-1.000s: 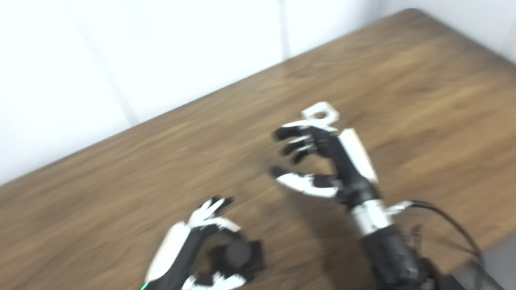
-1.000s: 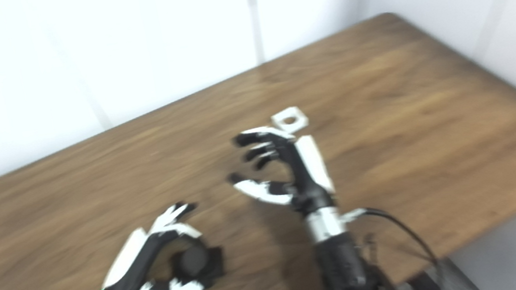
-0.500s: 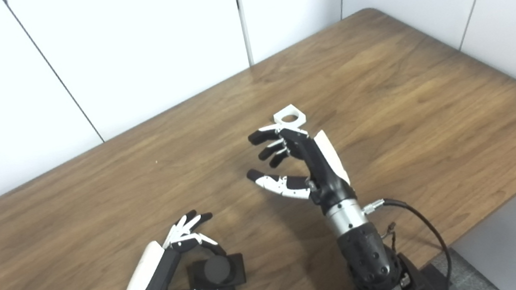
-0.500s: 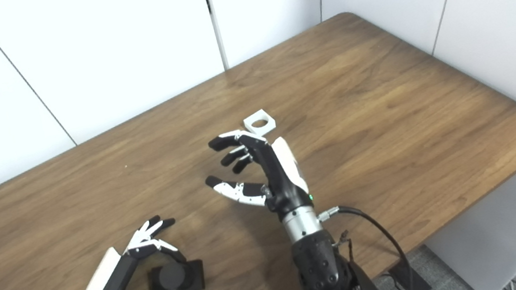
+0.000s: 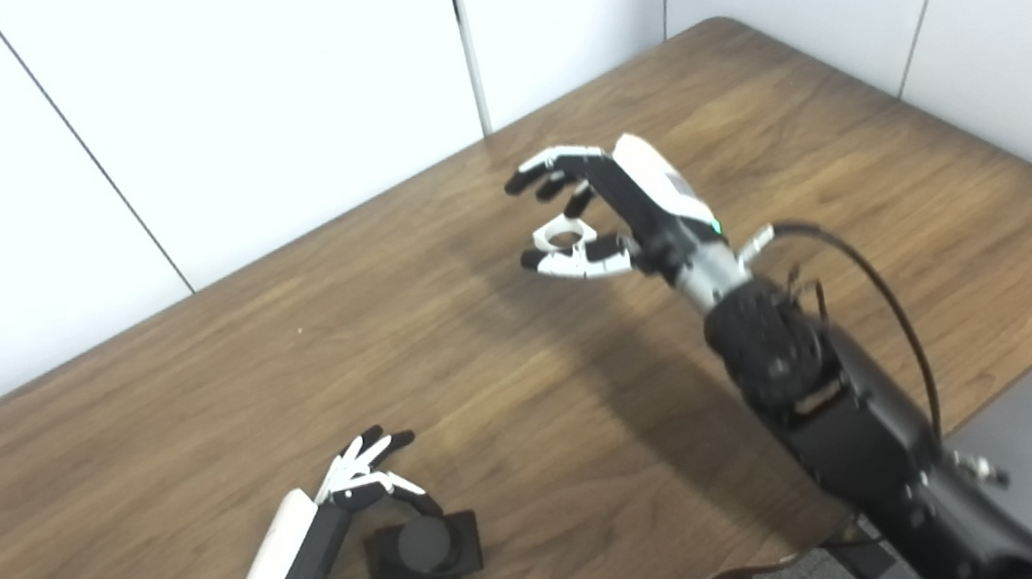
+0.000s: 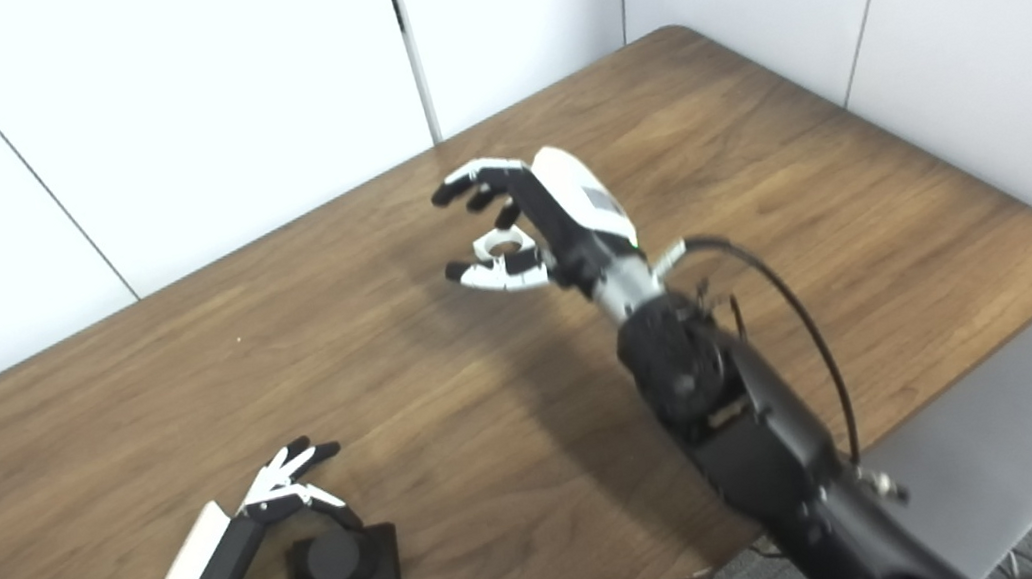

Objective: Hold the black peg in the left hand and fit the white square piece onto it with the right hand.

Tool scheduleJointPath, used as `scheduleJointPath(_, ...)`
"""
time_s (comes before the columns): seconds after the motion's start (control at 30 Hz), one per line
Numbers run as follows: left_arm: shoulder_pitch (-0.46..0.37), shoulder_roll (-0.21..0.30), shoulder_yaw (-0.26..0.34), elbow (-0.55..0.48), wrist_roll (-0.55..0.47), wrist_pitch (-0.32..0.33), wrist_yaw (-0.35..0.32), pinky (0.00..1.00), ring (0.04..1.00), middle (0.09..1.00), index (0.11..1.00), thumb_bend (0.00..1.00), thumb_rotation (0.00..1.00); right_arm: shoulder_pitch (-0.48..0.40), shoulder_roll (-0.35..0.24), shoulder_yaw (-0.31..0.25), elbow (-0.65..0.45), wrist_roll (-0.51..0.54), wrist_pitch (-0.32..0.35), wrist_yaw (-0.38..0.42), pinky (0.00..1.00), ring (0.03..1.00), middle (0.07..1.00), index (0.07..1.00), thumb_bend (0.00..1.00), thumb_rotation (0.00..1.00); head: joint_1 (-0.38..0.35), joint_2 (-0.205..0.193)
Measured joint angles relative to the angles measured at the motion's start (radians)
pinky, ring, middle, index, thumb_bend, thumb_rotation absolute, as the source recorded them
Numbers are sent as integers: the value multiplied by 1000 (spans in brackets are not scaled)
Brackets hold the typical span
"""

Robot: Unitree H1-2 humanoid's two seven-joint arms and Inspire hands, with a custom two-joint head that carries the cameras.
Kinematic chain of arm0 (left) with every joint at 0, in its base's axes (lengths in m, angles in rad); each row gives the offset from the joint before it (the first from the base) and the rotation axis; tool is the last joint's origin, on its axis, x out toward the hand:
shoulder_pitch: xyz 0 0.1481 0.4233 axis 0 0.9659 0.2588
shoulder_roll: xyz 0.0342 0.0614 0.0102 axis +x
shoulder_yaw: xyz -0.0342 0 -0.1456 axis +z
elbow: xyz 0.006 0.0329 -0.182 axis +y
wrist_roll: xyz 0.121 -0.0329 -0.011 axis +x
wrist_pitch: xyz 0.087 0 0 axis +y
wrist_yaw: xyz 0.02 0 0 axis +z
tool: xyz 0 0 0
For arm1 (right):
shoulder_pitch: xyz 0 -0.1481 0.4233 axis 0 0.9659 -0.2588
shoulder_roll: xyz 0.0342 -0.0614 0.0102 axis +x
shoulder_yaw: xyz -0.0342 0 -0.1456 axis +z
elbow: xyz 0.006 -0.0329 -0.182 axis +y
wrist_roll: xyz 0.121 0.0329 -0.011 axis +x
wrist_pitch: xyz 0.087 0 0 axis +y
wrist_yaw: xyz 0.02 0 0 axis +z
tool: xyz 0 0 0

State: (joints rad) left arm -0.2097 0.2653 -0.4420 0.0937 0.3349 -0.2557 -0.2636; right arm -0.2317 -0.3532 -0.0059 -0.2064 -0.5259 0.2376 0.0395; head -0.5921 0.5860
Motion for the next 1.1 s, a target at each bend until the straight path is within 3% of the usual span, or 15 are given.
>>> scheduleJointPath(0.23, 10, 0, 6, -7, 0, 0, 0, 985, 1000, 921, 487, 521, 53, -97, -118, 69, 148, -82, 38, 95, 575, 786, 865, 726, 607, 190, 18, 8)
scheduleJointPath(0.37, 10, 0, 8, -7, 1, 0, 0, 980, 1000, 921, 487, 521, 53, -193, -202, 149, 237, -126, 65, 218, 619, 850, 926, 776, 642, 189, 24, 11)
scheduleJointPath(0.5, 12, 0, 8, -9, 2, -1, 0, 980, 999, 922, 487, 521, 54, -286, -257, 210, 291, -172, 71, 299, 632, 851, 918, 776, 667, 211, 32, 9)
scheduleJointPath(0.77, 16, 0, 8, -15, 5, -1, 0, 996, 1000, 924, 487, 521, 54, -385, -273, 286, 403, -210, 71, 397, 698, 885, 921, 795, 698, 275, 44, 18)
scheduleJointPath(0.97, 24, 0, 12, -25, 14, 5, 0, 1000, 1000, 925, 487, 521, 55, -443, -309, 328, 460, -202, 63, 520, 855, 974, 985, 833, 828, 373, 55, 28)
scheduleJointPath(1.1, 26, -1, 13, -25, 17, 5, 0, 998, 1000, 923, 487, 522, 56, -468, -327, 338, 463, -182, 67, 602, 892, 999, 1000, 821, 922, 378, 58, 32)
